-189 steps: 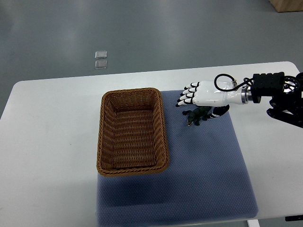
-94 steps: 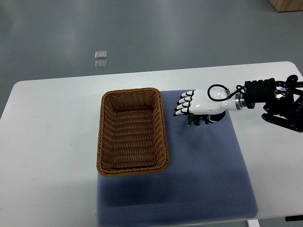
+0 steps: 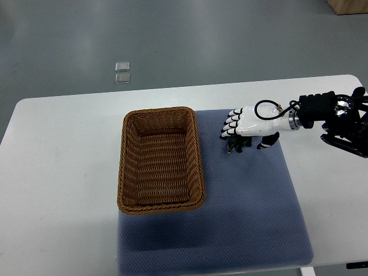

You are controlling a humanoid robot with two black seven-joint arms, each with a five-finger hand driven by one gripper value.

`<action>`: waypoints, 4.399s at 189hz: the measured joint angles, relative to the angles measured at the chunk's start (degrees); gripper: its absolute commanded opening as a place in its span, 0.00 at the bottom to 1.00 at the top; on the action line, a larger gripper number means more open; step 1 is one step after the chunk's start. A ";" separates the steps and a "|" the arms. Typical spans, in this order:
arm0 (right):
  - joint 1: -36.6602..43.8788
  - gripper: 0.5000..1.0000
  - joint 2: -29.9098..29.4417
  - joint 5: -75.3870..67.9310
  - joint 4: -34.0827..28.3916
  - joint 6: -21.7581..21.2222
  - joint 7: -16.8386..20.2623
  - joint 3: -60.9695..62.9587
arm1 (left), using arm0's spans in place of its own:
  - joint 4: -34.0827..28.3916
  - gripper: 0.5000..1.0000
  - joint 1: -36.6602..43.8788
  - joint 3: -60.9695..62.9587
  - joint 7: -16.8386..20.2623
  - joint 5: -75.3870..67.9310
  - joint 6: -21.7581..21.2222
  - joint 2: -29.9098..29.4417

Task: Place crocodile in brown basket with right hand
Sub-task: 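Close the right hand fingers around the green crocodile, then lift the crocodile and carry it over the wicker basket, then open the right hand to drop the crocodile into the basket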

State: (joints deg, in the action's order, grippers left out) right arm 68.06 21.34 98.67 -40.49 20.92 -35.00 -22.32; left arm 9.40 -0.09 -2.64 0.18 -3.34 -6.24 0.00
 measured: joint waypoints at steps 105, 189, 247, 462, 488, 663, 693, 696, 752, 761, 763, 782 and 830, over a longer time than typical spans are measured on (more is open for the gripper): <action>-0.21 0.50 -0.81 2.26 2.15 0.61 0.00 -1.32 | 0.00 1.00 0.00 0.00 0.00 0.00 0.00 0.00; -0.21 0.16 -1.33 2.40 2.26 0.61 0.00 -1.36 | 0.00 1.00 0.00 0.00 0.00 0.00 0.00 0.00; -0.21 0.00 -1.31 2.39 2.33 0.68 0.00 -1.35 | 0.00 1.00 0.00 0.00 0.00 0.00 0.00 0.00; 6.36 0.00 -1.61 0.57 1.67 12.17 0.01 2.45 | 0.00 1.00 0.00 0.00 0.00 0.00 0.00 0.00; 6.63 0.00 -4.40 0.33 0.99 13.93 0.00 4.04 | 0.00 1.00 -0.01 0.00 0.00 0.00 0.00 0.00; 5.19 0.81 -10.75 0.31 -12.16 14.08 0.00 4.05 | 0.00 1.00 0.00 0.00 0.00 0.00 0.00 0.00; 4.83 0.84 -10.42 0.29 -11.51 14.08 0.00 4.12 | 0.00 1.00 0.00 0.00 0.00 0.00 0.00 0.00; 4.82 0.84 -10.39 0.24 -11.50 14.08 0.00 4.15 | 0.00 1.00 0.00 0.00 0.00 0.00 0.00 0.00; 4.69 0.84 -8.75 -11.18 -10.83 12.48 0.00 5.01 | 0.00 1.00 0.00 0.00 0.00 0.00 0.00 0.00; 4.66 0.84 -7.92 -15.55 -10.79 10.78 0.00 5.01 | 0.00 1.00 0.00 0.00 0.00 0.00 0.00 0.00; 4.65 0.84 -7.63 -17.12 -10.77 10.11 0.00 5.02 | 0.00 1.00 0.00 0.00 0.00 0.00 0.00 0.00; 4.65 0.84 -5.63 -28.41 -10.62 5.04 0.00 5.67 | 0.00 1.00 0.00 0.00 0.00 0.00 0.00 0.00; 1.78 0.84 -1.34 -55.15 -5.52 -12.76 0.01 14.92 | 0.00 1.00 0.00 0.00 0.00 0.00 0.00 0.00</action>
State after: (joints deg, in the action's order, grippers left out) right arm 69.84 19.99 43.52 -46.01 8.16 -34.99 -7.40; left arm 9.40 -0.09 -2.64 0.18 -3.34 -6.24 0.00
